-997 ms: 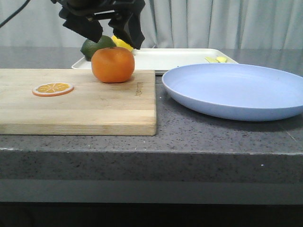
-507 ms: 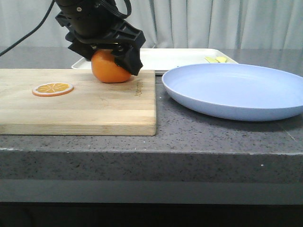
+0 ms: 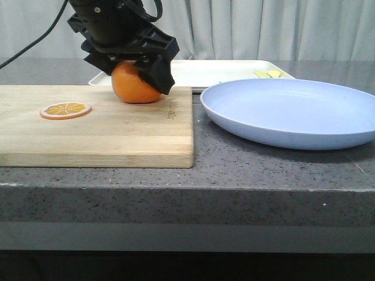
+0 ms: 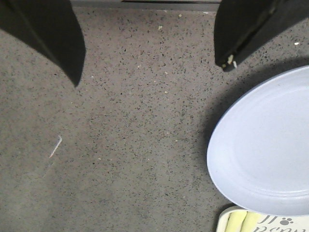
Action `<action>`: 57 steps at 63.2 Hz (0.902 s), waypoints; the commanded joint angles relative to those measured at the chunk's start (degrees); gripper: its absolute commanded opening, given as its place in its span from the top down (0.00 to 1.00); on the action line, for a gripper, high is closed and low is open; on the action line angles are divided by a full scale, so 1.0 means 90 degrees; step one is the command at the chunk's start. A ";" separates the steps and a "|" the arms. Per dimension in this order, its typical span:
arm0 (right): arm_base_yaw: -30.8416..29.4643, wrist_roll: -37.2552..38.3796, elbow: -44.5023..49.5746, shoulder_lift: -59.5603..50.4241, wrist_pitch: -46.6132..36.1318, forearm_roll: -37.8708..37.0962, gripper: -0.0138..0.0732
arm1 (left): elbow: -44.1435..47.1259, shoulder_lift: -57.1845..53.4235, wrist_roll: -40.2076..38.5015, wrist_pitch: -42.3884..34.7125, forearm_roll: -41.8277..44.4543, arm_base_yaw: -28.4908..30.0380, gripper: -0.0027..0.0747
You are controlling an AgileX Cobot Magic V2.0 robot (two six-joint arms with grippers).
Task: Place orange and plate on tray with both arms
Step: 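Carry the orange with the left gripper over the blue plate and lower it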
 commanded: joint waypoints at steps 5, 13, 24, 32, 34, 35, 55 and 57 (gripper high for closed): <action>-0.0032 -0.0041 -0.0211 0.0066 -0.0391 -0.0066 0.19 | -0.0704 -0.0288 0.0000 0.0088 -0.0010 -0.0230 0.46; -0.0032 -0.0041 -0.0211 0.0066 -0.0391 -0.0066 0.19 | -0.1142 -0.0288 0.0000 0.0111 -0.0010 -0.0543 0.46; -0.0032 -0.0041 -0.0211 0.0066 -0.0391 -0.0066 0.19 | -0.1533 -0.0288 0.0000 -0.0081 -0.0010 -0.1078 0.46; -0.0032 -0.0041 -0.0211 0.0066 -0.0391 -0.0066 0.19 | -0.1803 -0.0151 0.0000 -0.0227 -0.0023 -0.1483 0.46; -0.0032 -0.0041 -0.0211 0.0066 -0.0391 -0.0066 0.19 | -0.1869 -0.0070 0.0000 -0.0227 -0.0023 -0.1573 0.46; -0.0032 -0.0041 -0.0211 0.0066 -0.0391 -0.0066 0.19 | -0.1916 -0.0030 0.0000 -0.0214 -0.0023 -0.1619 0.46; -0.0032 -0.0041 -0.0211 0.0066 -0.0391 -0.0066 0.19 | -0.2773 0.1085 0.0000 -0.0188 -0.0010 -0.2102 0.46; -0.0032 -0.0041 -0.0211 0.0066 -0.0391 -0.0066 0.19 | -0.2808 0.1142 0.0000 -0.0188 -0.0010 -0.2102 0.46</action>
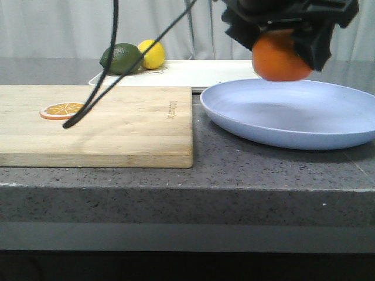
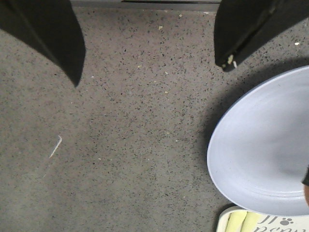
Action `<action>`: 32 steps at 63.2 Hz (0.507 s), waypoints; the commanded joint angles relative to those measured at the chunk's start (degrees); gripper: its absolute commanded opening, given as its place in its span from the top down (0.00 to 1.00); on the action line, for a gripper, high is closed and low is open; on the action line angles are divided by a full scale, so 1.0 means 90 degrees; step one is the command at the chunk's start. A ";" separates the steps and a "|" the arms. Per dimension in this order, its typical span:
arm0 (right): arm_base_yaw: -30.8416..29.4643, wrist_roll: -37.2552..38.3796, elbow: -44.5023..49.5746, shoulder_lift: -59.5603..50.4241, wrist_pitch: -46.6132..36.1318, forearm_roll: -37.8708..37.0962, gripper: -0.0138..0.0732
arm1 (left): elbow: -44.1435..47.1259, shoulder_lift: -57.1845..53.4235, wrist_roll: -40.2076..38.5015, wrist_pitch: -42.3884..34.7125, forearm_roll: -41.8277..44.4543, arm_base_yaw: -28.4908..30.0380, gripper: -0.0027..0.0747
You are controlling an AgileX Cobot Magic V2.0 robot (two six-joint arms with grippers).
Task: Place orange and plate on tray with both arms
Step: 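Carry the orange with the left gripper over the blue plate and lower it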
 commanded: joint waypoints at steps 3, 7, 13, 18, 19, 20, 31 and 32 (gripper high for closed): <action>-0.0032 -0.0041 -0.0211 0.0066 -0.0391 -0.0066 0.19 | -0.0370 -0.0083 0.0000 -0.0394 0.0014 -0.0044 0.46; -0.0032 -0.0041 -0.0211 0.0066 -0.0391 -0.0066 0.19 | -0.0374 0.0001 0.0000 -0.0329 0.0014 -0.0044 0.46; -0.0032 -0.0041 -0.0211 0.0066 -0.0391 -0.0066 0.19 | -0.0374 0.0042 0.0000 -0.0281 0.0001 -0.0044 0.42; -0.0032 -0.0041 -0.0211 0.0066 -0.0391 -0.0066 0.19 | -0.0374 0.0042 0.0000 -0.0281 -0.0011 -0.0044 0.36; -0.0032 -0.0041 -0.0211 0.0066 -0.0391 -0.0066 0.19 | -0.0374 0.0042 0.0000 -0.0281 -0.0011 -0.0044 0.35; -0.0032 -0.0041 -0.0211 0.0066 -0.0391 -0.0066 0.19 | -0.0374 0.0042 0.0000 -0.0281 -0.0011 -0.0044 0.34; -0.0032 -0.0041 -0.0211 0.0066 -0.0391 -0.0066 0.19 | -0.0374 0.0042 0.0000 -0.0228 -0.0011 -0.0044 0.29; -0.0032 -0.0041 -0.0211 0.0066 -0.0391 -0.0066 0.19 | -0.0374 0.0042 0.0000 -0.0228 -0.0011 -0.0044 0.29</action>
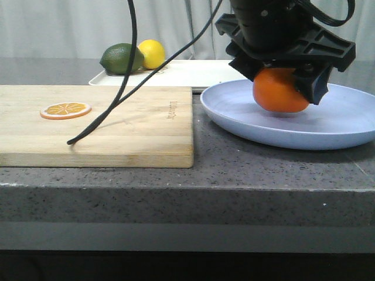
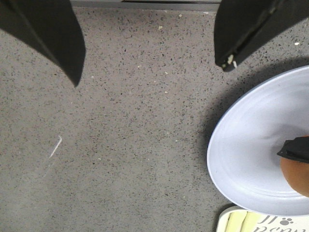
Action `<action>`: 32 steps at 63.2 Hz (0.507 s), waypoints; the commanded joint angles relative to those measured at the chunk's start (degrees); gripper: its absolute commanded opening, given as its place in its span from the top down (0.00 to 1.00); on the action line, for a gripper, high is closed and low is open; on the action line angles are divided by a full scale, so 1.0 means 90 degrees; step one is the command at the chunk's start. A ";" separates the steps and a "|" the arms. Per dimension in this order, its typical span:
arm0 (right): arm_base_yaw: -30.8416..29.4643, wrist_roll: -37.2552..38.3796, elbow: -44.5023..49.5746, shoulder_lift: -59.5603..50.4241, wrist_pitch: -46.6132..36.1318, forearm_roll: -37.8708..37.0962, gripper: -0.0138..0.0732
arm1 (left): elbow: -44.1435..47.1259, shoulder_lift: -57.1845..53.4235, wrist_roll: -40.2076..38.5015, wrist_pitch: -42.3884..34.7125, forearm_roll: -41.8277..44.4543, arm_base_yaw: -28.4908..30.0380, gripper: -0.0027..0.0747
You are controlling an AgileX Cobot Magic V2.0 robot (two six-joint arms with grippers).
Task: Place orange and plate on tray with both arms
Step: 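Carry the orange with the left gripper over the blue plate and lower it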
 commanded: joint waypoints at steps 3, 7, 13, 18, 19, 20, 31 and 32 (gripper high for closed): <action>-0.0032 -0.0041 -0.0211 0.0066 -0.0391 -0.0066 0.19 | -0.0230 -0.0407 0.0000 -0.0326 0.0001 -0.0044 0.28; -0.0032 -0.0041 -0.0211 0.0066 -0.0391 -0.0066 0.19 | -0.0230 -0.0407 0.0000 -0.0326 0.0001 -0.0044 0.26; -0.0032 -0.0041 -0.0211 0.0066 -0.0391 -0.0066 0.19 | -0.0230 -0.0407 0.0000 -0.0326 0.0001 -0.0044 0.23; -0.0032 -0.0041 -0.0211 0.0066 -0.0391 -0.0066 0.19 | -0.0230 -0.0407 0.0000 -0.0326 0.0001 -0.0044 0.21; -0.0032 -0.0041 -0.0211 0.0066 -0.0391 -0.0066 0.19 | -0.0230 -0.0407 0.0000 -0.0326 0.0001 -0.0044 0.21; -0.0032 -0.0041 -0.0211 0.0066 -0.0391 -0.0066 0.19 | -0.0230 -0.0407 0.0000 -0.0322 0.0001 -0.0044 0.21; -0.0032 -0.0041 -0.0211 0.0066 -0.0391 -0.0066 0.19 | -0.0230 -0.0407 0.0000 -0.0299 0.0001 -0.0044 0.20; -0.0032 -0.0041 -0.0211 0.0066 -0.0391 -0.0066 0.19 | -0.0230 -0.0407 0.0000 -0.0298 -0.0008 -0.0044 0.20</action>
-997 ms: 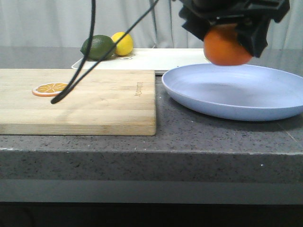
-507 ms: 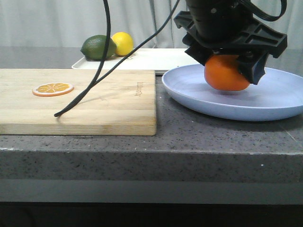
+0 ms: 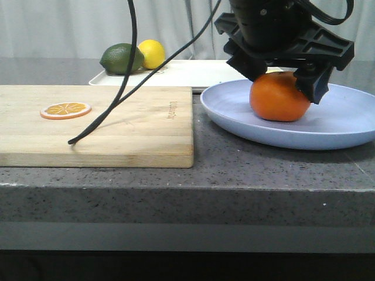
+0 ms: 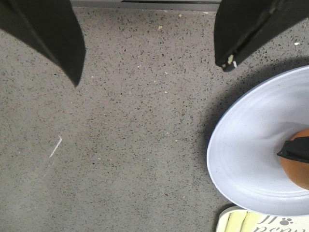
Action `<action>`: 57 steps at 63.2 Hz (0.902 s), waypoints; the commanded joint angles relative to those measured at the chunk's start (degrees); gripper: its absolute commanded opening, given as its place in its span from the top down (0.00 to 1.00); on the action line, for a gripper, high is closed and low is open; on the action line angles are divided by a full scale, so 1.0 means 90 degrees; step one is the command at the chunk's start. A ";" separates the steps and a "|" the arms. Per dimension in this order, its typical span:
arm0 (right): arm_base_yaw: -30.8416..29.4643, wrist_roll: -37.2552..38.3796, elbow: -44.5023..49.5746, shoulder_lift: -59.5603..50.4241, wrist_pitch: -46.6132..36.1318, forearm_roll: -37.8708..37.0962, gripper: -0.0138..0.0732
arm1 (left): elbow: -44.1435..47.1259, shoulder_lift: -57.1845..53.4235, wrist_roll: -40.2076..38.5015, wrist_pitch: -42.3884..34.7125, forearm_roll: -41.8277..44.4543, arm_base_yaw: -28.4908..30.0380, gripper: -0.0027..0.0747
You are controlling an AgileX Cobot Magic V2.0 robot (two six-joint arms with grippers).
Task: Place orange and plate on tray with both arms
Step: 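Carry the orange with the left gripper over the blue plate and lower it, then open the left gripper and lift it away from the orange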
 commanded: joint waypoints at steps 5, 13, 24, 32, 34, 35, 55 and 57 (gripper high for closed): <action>-0.0032 -0.0041 -0.0211 0.0066 -0.0391 -0.0066 0.19 | -0.0218 -0.0425 -0.0015 -0.0281 -0.0008 -0.0044 0.20; -0.0032 -0.0041 -0.0211 0.0066 -0.0391 -0.0066 0.19 | -0.0218 -0.0581 -0.0071 -0.0268 -0.0014 -0.0044 0.21; -0.0032 -0.0041 -0.0211 0.0066 -0.0391 -0.0066 0.19 | -0.0218 -0.1134 -0.0235 0.0014 -0.0029 -0.0031 0.21; -0.0032 -0.0041 -0.0211 0.0066 -0.0414 -0.0066 0.19 | -0.0218 -0.1660 -0.0235 0.0421 -0.0029 0.0067 0.21; -0.0032 -0.0041 -0.0211 0.0066 -0.0426 -0.0066 0.19 | -0.0218 -0.1832 -0.0235 0.0603 -0.0029 0.0115 0.21; -0.0032 -0.0041 -0.0211 0.0066 -0.0426 -0.0066 0.19 | -0.0218 -0.1897 -0.0235 0.0680 -0.0029 0.0134 0.21; -0.0032 -0.0041 -0.0211 0.0066 -0.0576 -0.0066 0.19 | 0.0950 -0.3572 -0.0235 0.1330 -0.0100 0.0972 0.21; -0.0032 -0.0041 -0.0211 0.0066 -0.0576 -0.0066 0.19 | 0.1163 -0.3759 -0.0235 0.1318 -0.0133 0.1047 0.21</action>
